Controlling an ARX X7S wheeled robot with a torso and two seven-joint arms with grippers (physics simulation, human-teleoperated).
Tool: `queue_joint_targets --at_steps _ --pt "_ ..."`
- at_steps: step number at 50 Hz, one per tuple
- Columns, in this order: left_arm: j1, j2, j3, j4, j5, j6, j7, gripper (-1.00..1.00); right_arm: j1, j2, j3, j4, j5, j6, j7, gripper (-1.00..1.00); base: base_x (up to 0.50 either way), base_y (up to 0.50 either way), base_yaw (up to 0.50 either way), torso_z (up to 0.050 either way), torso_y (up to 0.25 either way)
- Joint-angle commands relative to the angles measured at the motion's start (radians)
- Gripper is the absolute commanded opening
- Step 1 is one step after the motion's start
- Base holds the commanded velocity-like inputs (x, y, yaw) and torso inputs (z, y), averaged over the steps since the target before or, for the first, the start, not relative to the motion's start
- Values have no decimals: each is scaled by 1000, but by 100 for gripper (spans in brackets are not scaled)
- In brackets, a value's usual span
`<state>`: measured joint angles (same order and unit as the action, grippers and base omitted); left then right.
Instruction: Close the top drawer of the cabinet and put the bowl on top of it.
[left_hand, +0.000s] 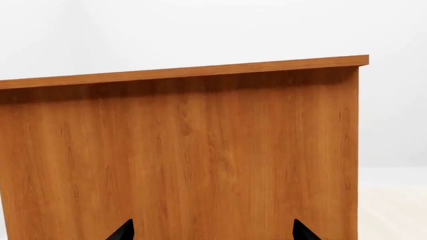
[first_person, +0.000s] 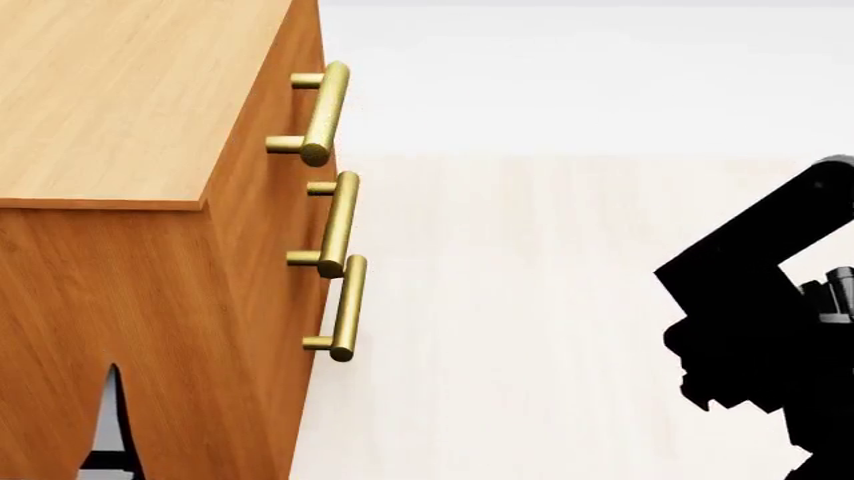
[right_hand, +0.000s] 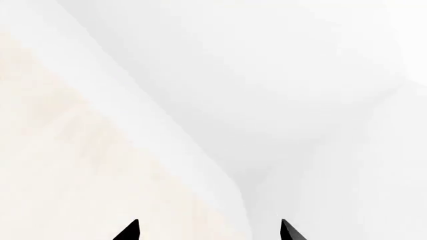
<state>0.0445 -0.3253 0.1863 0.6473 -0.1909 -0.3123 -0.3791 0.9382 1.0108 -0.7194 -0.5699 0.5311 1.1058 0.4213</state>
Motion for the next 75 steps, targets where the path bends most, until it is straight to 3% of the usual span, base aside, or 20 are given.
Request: queue_joint_targets --at_steps 1,7,13,18,29,37,49,75 --pt "0 -2 7 -3 -1 7 -1 100 -54 114 63 -127 87 102 37 100 0 0 0 0 0" --pt "-1 -2 9 -13 -5 16 1 100 -148 179 126 -174 160 83 88 100 0 0 0 0 0" --pt "-2 -5 11 -16 -5 20 2 100 -408 337 227 -176 292 -120 237 100 0 0 0 0 0" --pt "-1 -6 12 -21 -8 26 3 100 -536 451 231 -170 364 -257 326 100 0 0 0 0 0" --pt "0 -9 16 -20 -8 26 -2 100 -655 557 166 -146 401 -446 408 100 0 0 0 0 0" --pt "-1 -8 25 -24 -7 30 -3 100 -750 560 76 -79 366 -605 475 100 0 0 0 0 0" --pt "-5 -9 37 -28 -1 28 -7 100 -824 560 6 -27 315 -701 460 100 0 0 0 0 0" --pt "-10 -12 51 -50 4 36 -15 100 -807 394 -10 107 209 -655 334 100 0 0 0 0 0"
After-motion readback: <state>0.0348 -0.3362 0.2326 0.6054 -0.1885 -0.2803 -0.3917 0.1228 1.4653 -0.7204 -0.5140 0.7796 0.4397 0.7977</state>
